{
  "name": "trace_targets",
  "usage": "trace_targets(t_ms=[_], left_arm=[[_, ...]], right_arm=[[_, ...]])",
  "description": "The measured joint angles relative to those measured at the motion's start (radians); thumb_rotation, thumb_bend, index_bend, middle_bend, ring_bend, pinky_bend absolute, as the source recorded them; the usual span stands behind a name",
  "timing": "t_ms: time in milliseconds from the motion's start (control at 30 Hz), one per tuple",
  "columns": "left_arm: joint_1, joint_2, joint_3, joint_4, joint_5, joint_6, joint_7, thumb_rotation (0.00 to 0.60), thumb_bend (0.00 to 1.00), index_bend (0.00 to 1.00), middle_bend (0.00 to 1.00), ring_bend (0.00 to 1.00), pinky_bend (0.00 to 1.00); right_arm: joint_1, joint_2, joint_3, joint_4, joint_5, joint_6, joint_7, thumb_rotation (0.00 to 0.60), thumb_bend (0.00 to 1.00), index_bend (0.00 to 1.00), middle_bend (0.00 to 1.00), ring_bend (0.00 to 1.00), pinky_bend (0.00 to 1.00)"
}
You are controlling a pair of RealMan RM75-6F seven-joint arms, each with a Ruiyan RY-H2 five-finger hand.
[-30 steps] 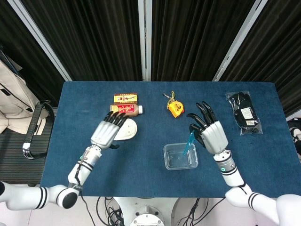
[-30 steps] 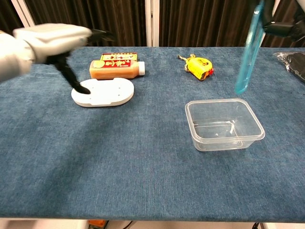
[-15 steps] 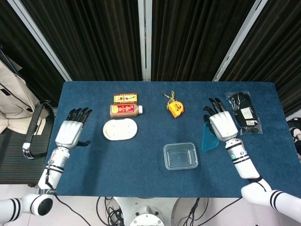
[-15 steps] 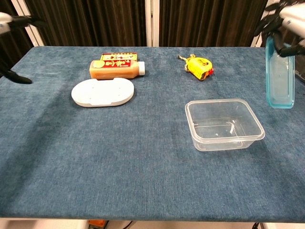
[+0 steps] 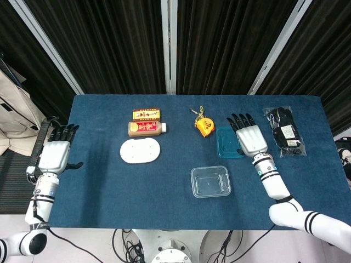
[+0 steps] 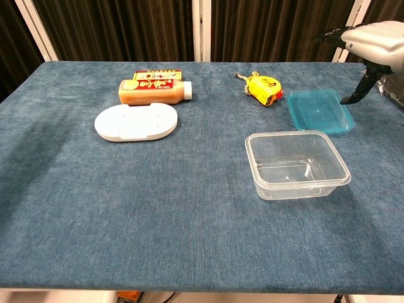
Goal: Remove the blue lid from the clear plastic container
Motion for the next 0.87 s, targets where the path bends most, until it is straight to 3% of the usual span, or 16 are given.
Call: trace_targets(t_ms=[100,200,300,400,633,867], left_arm=[[0.01,0.009,0.0,0.027,0.03,0.006,-0.021,0.6,0.0,0.02,0.02,0.0,0.0],[0.026,0.02,0.007,0.073,0.092,0.012,-0.084,0.6,0.0,0.03,0.02,0.0,0.0],[0.062,0.025,0.014,0.135,0.158,0.048,-0.15,0.6,0.0,0.04,0.03,0.0,0.0],[0.111,0.035,0.024,0.159,0.207,0.105,-0.184,0.6,0.0,0.04,0.03,0.0,0.0],[0.235,0.088,0.062,0.126,0.259,0.219,-0.201,0.6,0.0,0.04,0.03,0.0,0.0],[0.354,0.108,0.102,0.055,0.304,0.327,-0.16,0.6,0.0,0.04,0.03,0.0,0.0]], right_arm=[[-0.027,0.03,-0.004,-0.044,-0.02,0.033,0.044,0.6,0.03,0.0,0.0,0.0,0.0],[-0.07,0.06,-0.009,-0.089,-0.06,0.095,0.134,0.6,0.11,0.0,0.02,0.0,0.0],[-0.133,0.094,-0.022,-0.128,-0.127,0.193,0.255,0.6,0.17,0.0,0.07,0.0,0.0],[-0.21,0.131,-0.044,-0.157,-0.204,0.318,0.362,0.6,0.18,0.0,0.06,0.0,0.0],[-0.419,0.253,-0.133,-0.207,-0.355,0.568,0.544,0.6,0.2,0.0,0.03,0.0,0.0],[-0.537,0.314,-0.213,-0.21,-0.402,0.643,0.615,0.6,0.22,0.0,0.02,0.0,0.0]])
